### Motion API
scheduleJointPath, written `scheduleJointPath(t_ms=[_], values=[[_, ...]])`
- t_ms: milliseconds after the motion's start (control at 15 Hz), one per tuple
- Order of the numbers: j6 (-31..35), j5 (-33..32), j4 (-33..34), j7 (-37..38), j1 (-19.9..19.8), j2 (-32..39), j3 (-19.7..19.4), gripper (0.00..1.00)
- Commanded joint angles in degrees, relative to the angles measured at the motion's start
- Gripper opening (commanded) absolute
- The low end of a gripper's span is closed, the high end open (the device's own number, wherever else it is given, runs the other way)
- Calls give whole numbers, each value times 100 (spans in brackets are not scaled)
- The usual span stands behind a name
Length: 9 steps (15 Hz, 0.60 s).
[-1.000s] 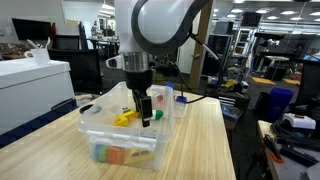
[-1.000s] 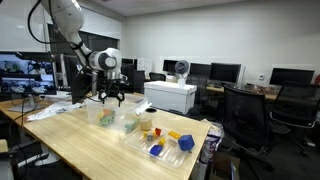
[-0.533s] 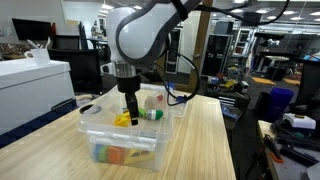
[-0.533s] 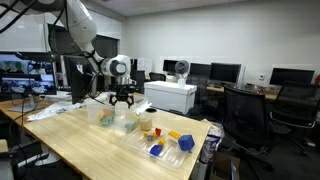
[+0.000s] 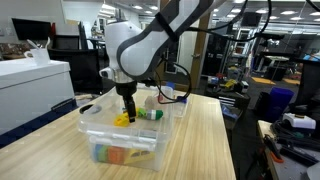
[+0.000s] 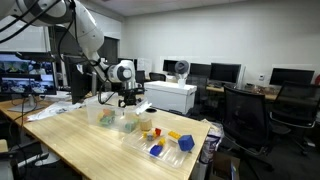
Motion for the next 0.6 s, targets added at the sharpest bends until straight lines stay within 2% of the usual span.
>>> scheduleJointPath(t_ms=[0,200,333,467,533], values=[[34,-177,246,-183,-113,307,51,100],[-16,-212,507,-181,-152,538,11,100],[78,-205,460,-216,-184,480,31,66],[200,-157,275,-241,-211,317,101,37],[255,-138,211,-264,-224,268,131,28]])
